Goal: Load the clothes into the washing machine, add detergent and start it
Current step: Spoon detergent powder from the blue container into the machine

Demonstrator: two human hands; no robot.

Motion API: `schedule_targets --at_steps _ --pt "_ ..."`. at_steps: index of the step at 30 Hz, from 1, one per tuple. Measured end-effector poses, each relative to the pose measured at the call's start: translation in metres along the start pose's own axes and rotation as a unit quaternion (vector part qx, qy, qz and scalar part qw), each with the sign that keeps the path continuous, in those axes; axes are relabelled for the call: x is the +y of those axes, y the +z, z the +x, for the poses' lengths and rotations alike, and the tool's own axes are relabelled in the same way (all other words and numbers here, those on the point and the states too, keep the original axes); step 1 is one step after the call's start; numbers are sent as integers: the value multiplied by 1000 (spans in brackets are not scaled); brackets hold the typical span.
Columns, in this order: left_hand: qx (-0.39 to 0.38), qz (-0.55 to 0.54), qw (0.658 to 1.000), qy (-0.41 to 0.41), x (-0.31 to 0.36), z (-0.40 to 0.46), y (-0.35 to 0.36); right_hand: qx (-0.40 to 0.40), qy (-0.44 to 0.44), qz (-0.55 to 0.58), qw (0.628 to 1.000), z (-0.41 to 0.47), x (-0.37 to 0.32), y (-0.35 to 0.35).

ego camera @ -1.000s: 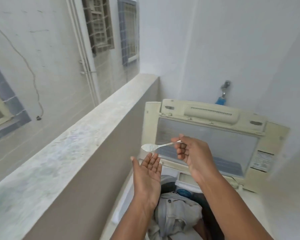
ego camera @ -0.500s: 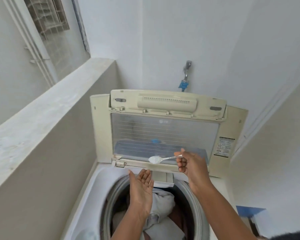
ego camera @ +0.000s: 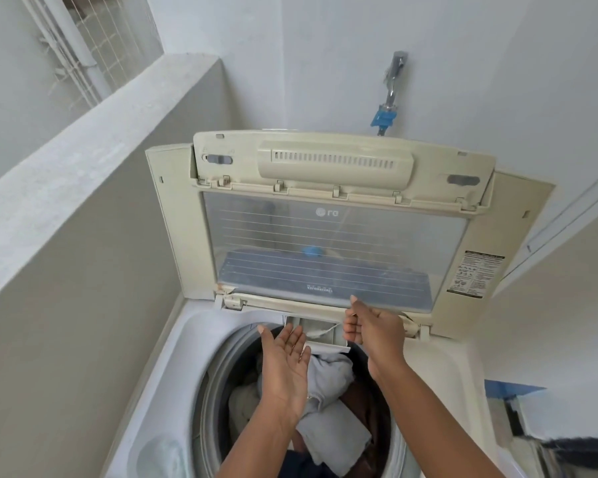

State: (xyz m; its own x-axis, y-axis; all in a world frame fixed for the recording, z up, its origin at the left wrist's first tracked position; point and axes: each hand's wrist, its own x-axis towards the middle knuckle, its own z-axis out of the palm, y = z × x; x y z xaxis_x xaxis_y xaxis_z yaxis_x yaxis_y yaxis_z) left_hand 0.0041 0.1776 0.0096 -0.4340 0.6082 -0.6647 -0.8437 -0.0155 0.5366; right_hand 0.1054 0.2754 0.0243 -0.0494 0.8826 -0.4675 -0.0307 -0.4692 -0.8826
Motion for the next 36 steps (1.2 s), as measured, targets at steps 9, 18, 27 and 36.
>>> schedule_targets --at_steps 9,18,27,36 --pt "-9 0 1000 6 3 -6 -2 46 -24 -8 999 -2 16 7" --pt "-41 -19 998 34 26 -36 -23 44 -94 -36 994 -14 22 1" --pt "-51 -67 992 94 85 -97 -64 -26 -177 18 984 -82 -32 49" --pt "-48 -51 962 265 165 -200 -93 -220 -153 106 957 -198 -53 161"
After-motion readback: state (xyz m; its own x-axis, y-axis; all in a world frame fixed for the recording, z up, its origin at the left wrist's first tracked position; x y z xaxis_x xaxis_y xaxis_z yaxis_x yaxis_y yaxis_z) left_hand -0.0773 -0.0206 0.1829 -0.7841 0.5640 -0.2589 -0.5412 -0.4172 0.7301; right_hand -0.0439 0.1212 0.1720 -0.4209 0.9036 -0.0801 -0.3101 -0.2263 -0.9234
